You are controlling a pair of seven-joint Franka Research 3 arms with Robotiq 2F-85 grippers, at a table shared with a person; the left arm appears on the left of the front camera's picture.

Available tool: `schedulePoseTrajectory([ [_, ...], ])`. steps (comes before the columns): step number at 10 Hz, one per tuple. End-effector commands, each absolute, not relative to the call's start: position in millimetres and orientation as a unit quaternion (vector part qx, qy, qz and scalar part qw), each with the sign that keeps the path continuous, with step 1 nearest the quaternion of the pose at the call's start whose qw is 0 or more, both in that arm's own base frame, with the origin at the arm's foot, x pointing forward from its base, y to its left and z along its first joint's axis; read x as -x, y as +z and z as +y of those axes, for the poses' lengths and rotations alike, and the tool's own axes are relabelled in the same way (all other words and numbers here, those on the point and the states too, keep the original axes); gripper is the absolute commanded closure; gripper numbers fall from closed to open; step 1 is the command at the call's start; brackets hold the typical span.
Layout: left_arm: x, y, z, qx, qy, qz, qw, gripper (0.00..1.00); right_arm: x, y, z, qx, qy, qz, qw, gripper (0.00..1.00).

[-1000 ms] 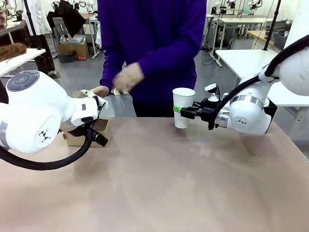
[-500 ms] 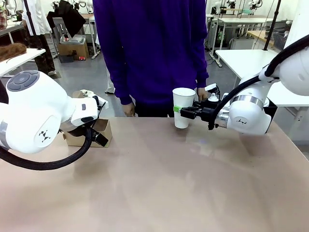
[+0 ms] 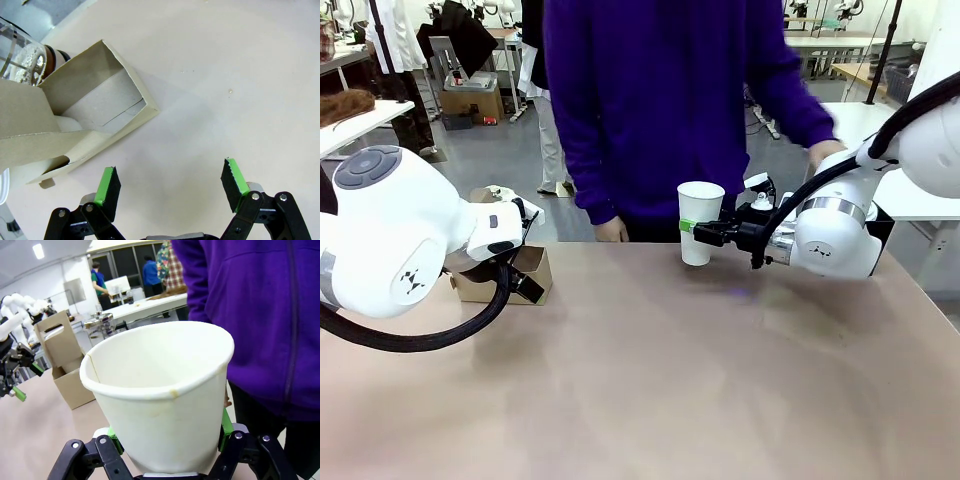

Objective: Pour a drink into a cup and package it in a carrier.
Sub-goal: When a person places the Paper Cup Lid on the 600 ml Paper Cup , lift the 600 ml Paper Cup.

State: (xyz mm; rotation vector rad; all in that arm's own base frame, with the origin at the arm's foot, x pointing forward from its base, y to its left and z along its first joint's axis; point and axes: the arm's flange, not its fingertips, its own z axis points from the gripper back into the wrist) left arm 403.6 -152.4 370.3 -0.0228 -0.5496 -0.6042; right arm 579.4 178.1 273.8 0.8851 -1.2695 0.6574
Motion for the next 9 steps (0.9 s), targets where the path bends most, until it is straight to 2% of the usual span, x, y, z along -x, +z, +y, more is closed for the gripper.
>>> schedulePoseTrajectory([
  [1, -403.4, 370.5, -152.0, 0.012, -0.294, -0.267, 0.918, 0.0, -579.6, 275.8, 179.9, -0.392, 0.289, -0.564, 0.667, 0.19],
  [9, -403.4, 370.5, -152.0, 0.012, -0.294, -0.267, 0.918, 0.0, -579.6, 275.8, 179.9, -0.392, 0.289, -0.564, 0.667, 0.19],
])
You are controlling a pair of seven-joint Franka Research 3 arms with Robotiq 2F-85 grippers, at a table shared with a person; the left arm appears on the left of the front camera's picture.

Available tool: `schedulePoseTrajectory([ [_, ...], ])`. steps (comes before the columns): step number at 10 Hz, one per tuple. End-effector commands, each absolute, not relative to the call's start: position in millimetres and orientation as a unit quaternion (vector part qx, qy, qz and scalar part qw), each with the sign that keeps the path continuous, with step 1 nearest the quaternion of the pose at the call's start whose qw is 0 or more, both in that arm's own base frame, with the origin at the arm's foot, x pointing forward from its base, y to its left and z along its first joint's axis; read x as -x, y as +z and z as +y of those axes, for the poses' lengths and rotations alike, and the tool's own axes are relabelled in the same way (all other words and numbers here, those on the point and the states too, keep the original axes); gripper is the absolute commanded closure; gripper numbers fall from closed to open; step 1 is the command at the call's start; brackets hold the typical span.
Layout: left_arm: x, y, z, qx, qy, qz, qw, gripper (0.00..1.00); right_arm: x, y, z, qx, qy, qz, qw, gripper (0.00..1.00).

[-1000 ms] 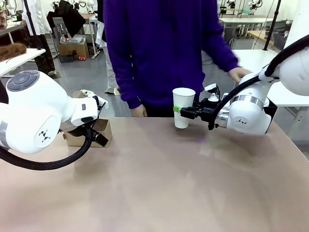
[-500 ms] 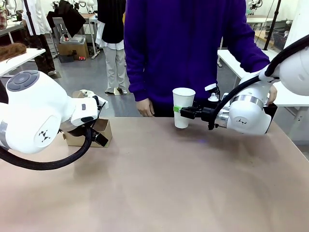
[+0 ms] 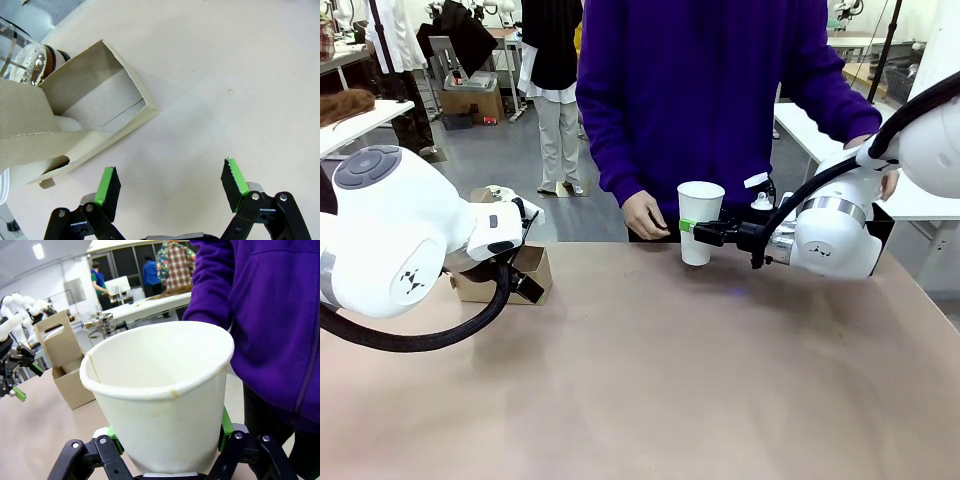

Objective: Pour a drink into a cup and package it in a carrier.
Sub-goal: When a person places the Paper Cup Lid on the 600 ml Paper Cup , lift the 600 ml Paper Cup.

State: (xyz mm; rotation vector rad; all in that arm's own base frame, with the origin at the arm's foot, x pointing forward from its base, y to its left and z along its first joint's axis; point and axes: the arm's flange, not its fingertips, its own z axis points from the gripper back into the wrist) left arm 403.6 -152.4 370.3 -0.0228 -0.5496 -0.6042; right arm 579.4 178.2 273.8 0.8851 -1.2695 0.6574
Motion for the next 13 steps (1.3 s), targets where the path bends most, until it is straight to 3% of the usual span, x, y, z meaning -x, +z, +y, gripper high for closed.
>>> schedulePoseTrajectory([
  [1, -403.4, 370.5, -152.0, 0.012, -0.294, -0.267, 0.918, 0.0, -579.6, 275.8, 179.9, -0.392, 0.289, -0.564, 0.667, 0.19],
  [13, -403.4, 370.5, -152.0, 0.012, -0.294, -0.267, 0.918, 0.0, -579.6, 275.8, 179.9, -0.392, 0.289, -0.564, 0.667, 0.19],
])
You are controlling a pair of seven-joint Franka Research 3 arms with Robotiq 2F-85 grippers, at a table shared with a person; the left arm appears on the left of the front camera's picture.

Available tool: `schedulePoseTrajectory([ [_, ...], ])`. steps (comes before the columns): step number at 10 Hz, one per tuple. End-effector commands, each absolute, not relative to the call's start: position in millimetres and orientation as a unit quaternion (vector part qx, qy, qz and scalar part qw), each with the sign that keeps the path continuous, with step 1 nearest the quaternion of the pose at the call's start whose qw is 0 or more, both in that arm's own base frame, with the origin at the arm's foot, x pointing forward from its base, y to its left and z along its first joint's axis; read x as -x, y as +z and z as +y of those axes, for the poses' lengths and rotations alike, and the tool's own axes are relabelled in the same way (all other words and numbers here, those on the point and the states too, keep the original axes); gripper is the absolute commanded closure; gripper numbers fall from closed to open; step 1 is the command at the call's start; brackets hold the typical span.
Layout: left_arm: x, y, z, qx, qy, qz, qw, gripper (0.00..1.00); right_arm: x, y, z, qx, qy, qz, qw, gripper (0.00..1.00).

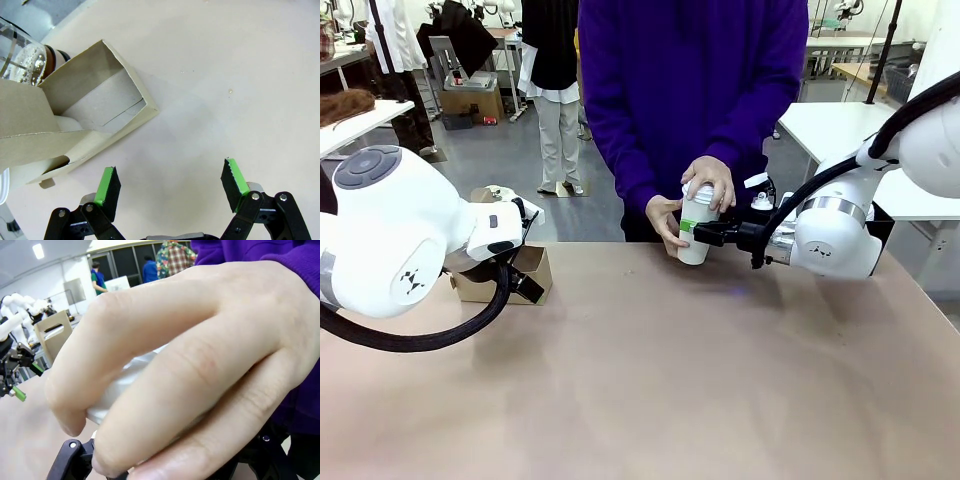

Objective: Pour a drink into a cup and package it in a carrier.
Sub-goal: When a person places the Paper Cup Lid on the 600 ml Paper Cup , lift the 600 ml Paper Cup.

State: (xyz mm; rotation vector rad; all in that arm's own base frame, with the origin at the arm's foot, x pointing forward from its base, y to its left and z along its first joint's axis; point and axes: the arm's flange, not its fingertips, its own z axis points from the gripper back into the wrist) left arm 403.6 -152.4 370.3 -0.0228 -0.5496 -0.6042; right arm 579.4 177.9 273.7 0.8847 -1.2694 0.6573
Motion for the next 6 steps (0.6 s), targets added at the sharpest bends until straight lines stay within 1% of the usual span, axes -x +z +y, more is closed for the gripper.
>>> schedulePoseTrajectory([
  [1, -403.4, 370.5, -152.0, 0.012, -0.294, -0.267, 0.918, 0.0, -579.6, 275.8, 179.9, -0.392, 0.289, -0.564, 0.667, 0.19],
  [6, -403.4, 370.5, -152.0, 0.012, -0.294, -0.267, 0.918, 0.0, -579.6, 275.8, 179.9, -0.392, 0.289, -0.564, 0.667, 0.19],
])
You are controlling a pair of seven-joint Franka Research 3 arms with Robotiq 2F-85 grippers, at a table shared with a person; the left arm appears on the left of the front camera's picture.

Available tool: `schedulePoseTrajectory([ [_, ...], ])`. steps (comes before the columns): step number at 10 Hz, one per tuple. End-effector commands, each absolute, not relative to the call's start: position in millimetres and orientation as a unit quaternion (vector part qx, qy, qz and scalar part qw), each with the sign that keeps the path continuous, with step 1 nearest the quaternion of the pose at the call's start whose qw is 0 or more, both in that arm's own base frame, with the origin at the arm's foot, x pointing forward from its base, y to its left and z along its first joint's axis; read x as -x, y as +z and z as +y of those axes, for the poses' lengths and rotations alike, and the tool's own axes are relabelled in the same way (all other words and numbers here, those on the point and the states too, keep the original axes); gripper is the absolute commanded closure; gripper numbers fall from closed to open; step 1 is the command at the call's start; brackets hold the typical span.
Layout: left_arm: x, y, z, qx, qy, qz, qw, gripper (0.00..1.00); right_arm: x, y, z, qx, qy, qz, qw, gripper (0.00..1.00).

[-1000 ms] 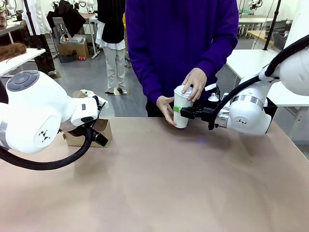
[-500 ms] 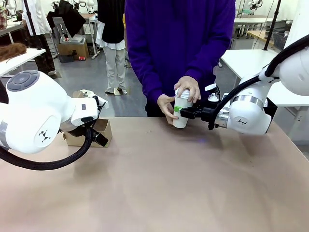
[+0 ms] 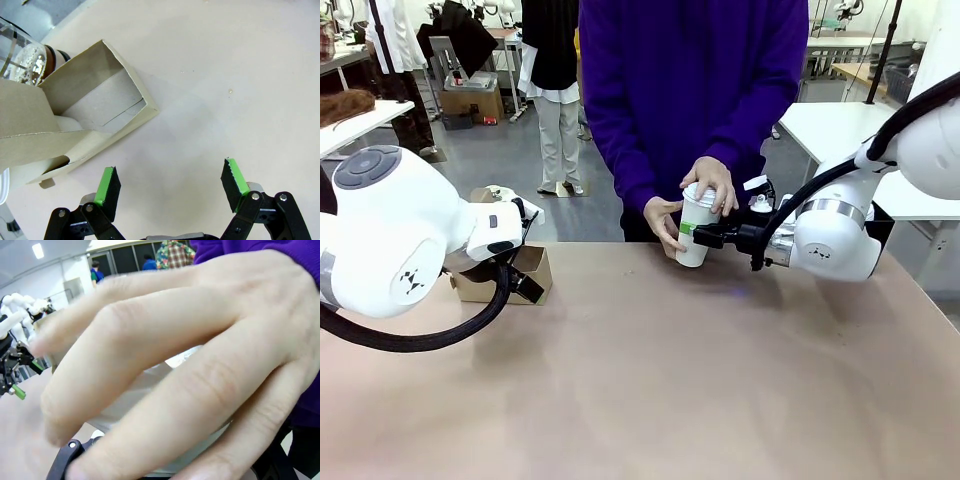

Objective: Pour a drink into a cup and package it in a carrier.
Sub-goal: When a person places the Paper Cup Lid on the 600 ml Paper Cup , lift the 600 ml Paper Cup.

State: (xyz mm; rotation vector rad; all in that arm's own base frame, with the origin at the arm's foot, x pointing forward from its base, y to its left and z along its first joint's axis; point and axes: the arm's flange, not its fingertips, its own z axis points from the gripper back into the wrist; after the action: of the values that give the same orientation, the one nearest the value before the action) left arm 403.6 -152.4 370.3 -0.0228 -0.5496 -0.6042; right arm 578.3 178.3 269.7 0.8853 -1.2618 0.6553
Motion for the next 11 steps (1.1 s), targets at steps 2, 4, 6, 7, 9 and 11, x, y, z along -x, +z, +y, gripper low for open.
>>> schedulePoseTrajectory([
  [2, -403.4, 370.5, -152.0, 0.012, -0.294, -0.267, 0.918, 0.0, -579.6, 275.8, 179.9, -0.392, 0.289, -0.564, 0.667, 0.19],
  [4, -403.4, 370.5, -152.0, 0.012, -0.294, -0.267, 0.918, 0.0, -579.6, 275.8, 179.9, -0.392, 0.289, -0.564, 0.667, 0.19],
  [6, -403.4, 370.5, -152.0, 0.012, -0.294, -0.267, 0.918, 0.0, -579.6, 275.8, 179.9, -0.392, 0.289, -0.564, 0.667, 0.19],
  [7, -403.4, 370.5, -152.0, 0.012, -0.294, -0.267, 0.918, 0.0, -579.6, 275.8, 179.9, -0.392, 0.289, -0.564, 0.667, 0.19],
  [9, -403.4, 370.5, -152.0, 0.012, -0.294, -0.267, 0.918, 0.0, -579.6, 275.8, 179.9, -0.392, 0.289, -0.564, 0.667, 0.19],
  [11, -403.4, 370.5, -152.0, 0.012, -0.294, -0.267, 0.918, 0.0, -579.6, 275.8, 179.9, -0.392, 0.289, -0.564, 0.667, 0.19],
])
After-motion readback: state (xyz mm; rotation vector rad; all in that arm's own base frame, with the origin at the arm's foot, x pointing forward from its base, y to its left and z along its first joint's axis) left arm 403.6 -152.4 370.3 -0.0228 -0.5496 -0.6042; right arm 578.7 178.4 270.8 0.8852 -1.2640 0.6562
